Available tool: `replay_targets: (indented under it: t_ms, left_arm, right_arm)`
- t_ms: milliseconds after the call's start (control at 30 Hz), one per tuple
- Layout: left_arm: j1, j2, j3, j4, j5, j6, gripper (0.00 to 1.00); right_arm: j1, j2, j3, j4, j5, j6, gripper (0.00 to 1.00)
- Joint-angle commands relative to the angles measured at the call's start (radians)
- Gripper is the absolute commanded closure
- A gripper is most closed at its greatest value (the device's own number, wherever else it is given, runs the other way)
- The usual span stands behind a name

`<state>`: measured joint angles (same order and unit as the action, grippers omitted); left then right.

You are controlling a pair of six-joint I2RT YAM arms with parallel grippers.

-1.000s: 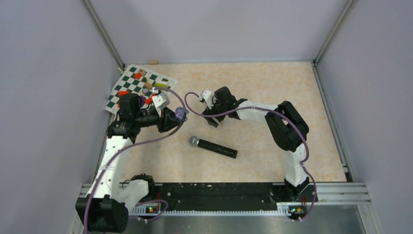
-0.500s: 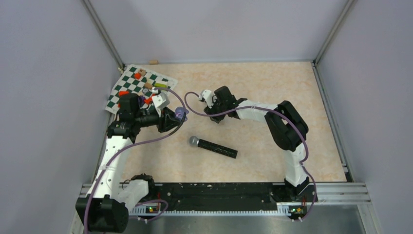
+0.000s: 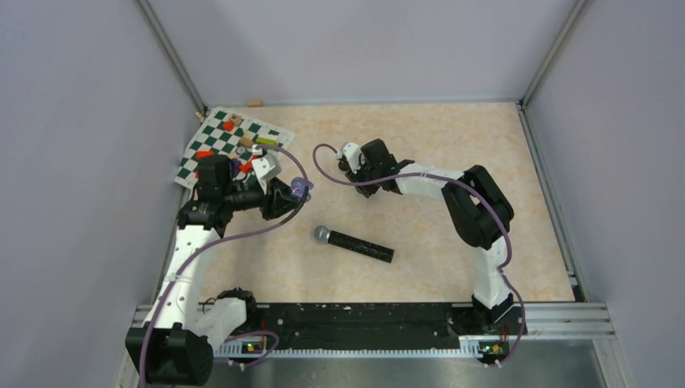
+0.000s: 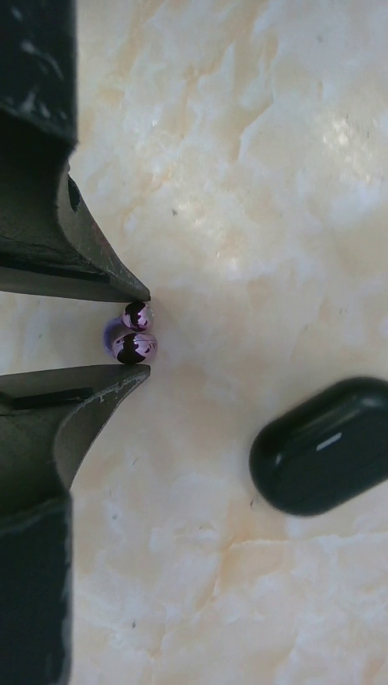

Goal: Insert the wireless bluetooth earbuds into the charging case
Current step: Pick up the earbud from the center of the board.

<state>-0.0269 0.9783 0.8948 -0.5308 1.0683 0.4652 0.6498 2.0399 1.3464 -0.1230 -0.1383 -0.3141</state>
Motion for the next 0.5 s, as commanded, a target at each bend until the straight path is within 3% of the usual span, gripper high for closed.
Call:
replay_targets:
  t_ms: [0, 467]
  left_arm:
    - [0.008, 0.0, -0.003, 0.03, 0.038, -0.003, 1.0]
    - [0.013, 0.005, -0.005, 0.031, 0.043, -0.002, 1.0]
  right_arm:
    - [-0.048, -0.017, 0.03, 0.012, 0.077, 0.071, 0.67]
    - [-0.293, -0.092, -0.063, 0.022, 0.133, 0.307, 0.68]
